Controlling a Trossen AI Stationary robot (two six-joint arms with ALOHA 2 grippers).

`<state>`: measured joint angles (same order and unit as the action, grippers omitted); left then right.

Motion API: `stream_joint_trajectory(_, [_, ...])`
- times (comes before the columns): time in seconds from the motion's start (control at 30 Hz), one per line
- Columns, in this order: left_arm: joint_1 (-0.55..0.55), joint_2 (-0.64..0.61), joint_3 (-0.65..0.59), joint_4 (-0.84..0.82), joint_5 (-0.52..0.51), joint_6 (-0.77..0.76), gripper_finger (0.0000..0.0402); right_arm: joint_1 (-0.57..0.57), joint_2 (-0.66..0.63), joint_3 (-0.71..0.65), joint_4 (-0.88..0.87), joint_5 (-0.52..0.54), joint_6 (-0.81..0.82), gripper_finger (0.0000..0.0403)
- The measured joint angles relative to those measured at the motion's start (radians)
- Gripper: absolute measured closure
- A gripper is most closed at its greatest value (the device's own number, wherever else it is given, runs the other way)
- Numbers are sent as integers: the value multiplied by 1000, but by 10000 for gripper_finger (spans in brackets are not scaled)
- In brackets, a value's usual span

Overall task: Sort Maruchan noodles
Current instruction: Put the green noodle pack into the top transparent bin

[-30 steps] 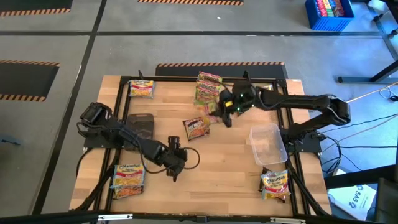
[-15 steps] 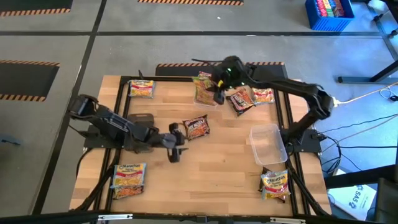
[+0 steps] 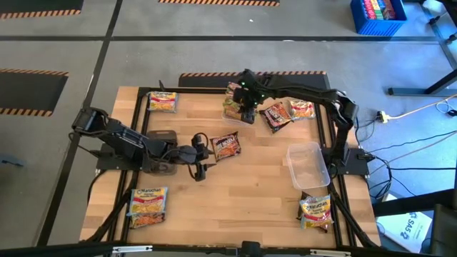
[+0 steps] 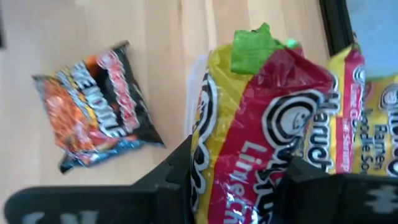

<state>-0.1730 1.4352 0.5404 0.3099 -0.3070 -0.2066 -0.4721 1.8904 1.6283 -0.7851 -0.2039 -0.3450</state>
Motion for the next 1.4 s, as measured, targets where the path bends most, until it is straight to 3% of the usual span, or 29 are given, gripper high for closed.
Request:
stream_joint_trajectory(0.1, [1,0,0,0,2,0,175,0,14,0,-7,38,-5,299])
stream_joint_trajectory(1.0, [-11,0,0,22,6,-22,175,2,115,-6,-133,38,-49,299])
stream_joint_trajectory(1.4, [-11,1,0,24,4,-19,175,2,164,-7,-61,73,-53,294])
